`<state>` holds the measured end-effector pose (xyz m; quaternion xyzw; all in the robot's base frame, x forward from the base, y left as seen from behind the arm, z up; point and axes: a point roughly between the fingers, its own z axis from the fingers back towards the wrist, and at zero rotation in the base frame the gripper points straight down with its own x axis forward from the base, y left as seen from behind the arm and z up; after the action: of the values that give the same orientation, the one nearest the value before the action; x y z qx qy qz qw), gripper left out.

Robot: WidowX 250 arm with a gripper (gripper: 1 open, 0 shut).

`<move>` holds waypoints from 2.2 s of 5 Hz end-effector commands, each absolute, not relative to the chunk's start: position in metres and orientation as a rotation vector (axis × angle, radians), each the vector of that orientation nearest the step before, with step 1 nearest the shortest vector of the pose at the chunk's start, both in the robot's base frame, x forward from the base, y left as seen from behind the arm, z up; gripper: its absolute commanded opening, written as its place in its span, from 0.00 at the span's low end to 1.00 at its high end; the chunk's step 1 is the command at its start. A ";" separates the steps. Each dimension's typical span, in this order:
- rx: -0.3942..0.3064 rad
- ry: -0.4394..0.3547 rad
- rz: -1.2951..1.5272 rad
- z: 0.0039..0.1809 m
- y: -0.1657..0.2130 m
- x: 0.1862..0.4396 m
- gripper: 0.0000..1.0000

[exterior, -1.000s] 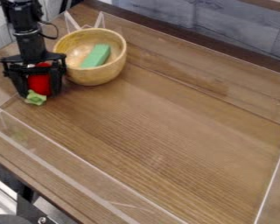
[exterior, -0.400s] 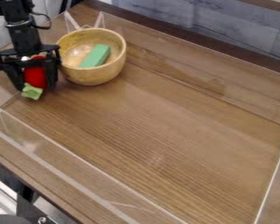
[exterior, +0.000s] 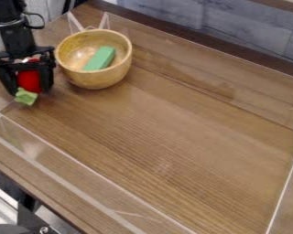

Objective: Move the red fruit to the right

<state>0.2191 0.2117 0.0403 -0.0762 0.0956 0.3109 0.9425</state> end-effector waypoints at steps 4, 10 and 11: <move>-0.149 0.051 0.427 0.143 0.190 0.260 0.00; -0.235 -0.006 0.341 0.156 0.118 0.276 0.00; -0.249 -0.018 0.363 0.156 0.113 0.278 0.00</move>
<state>0.2752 0.1114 0.1331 -0.1359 0.0316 0.1836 0.9730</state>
